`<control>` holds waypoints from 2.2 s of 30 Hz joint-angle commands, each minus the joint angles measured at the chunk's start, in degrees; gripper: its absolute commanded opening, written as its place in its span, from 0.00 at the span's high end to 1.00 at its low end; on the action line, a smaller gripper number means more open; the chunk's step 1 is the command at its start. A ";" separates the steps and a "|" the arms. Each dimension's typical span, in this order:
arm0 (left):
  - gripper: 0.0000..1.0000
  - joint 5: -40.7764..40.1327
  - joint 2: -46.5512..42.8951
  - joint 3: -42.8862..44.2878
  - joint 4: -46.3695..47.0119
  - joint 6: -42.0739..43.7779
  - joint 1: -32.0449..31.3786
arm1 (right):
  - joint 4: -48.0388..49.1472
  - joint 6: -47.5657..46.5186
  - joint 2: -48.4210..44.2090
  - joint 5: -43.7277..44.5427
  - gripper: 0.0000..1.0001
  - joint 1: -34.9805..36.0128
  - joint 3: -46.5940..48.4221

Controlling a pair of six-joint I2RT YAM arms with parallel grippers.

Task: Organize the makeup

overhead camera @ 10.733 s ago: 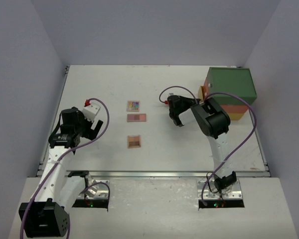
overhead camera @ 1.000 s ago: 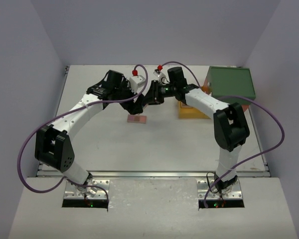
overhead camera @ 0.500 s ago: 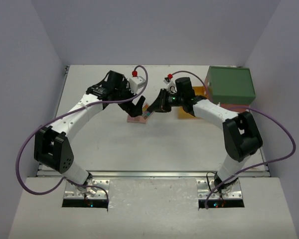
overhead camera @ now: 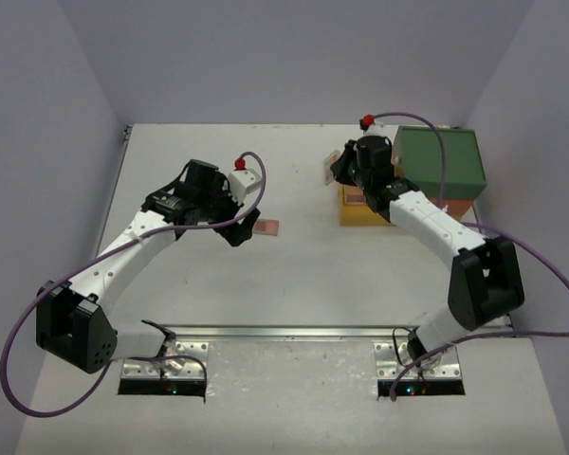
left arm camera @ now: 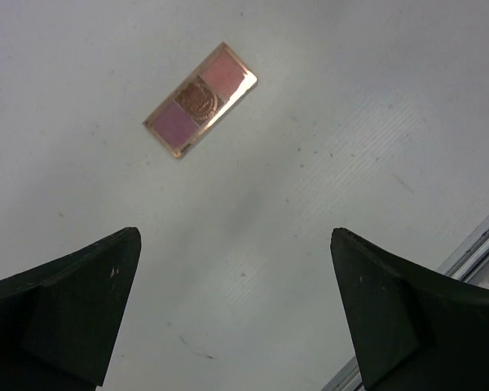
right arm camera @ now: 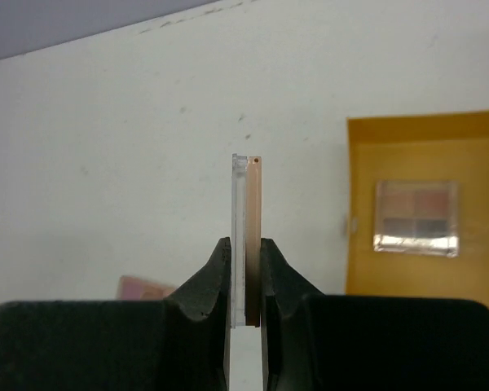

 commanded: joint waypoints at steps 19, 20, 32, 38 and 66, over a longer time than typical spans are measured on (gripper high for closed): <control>0.00 -1.43 -0.45 -5.73 4.06 2.33 1.43 | -12.87 -24.07 17.73 5.46 1.00 -6.95 14.11; 0.00 -1.28 -0.28 -5.56 4.06 2.17 1.43 | -12.64 -24.08 18.30 4.29 1.00 -7.05 14.01; 0.00 -1.05 1.02 -4.48 3.23 1.49 1.43 | -11.54 -15.53 23.42 -4.63 1.00 -9.08 15.38; 0.00 0.19 1.41 -4.27 3.14 1.36 1.43 | -11.55 -14.59 24.74 -2.98 0.87 -9.87 14.18; 0.00 -5.32 10.96 -0.88 7.25 4.14 1.15 | -19.93 -38.36 9.11 -4.50 0.23 -0.70 18.74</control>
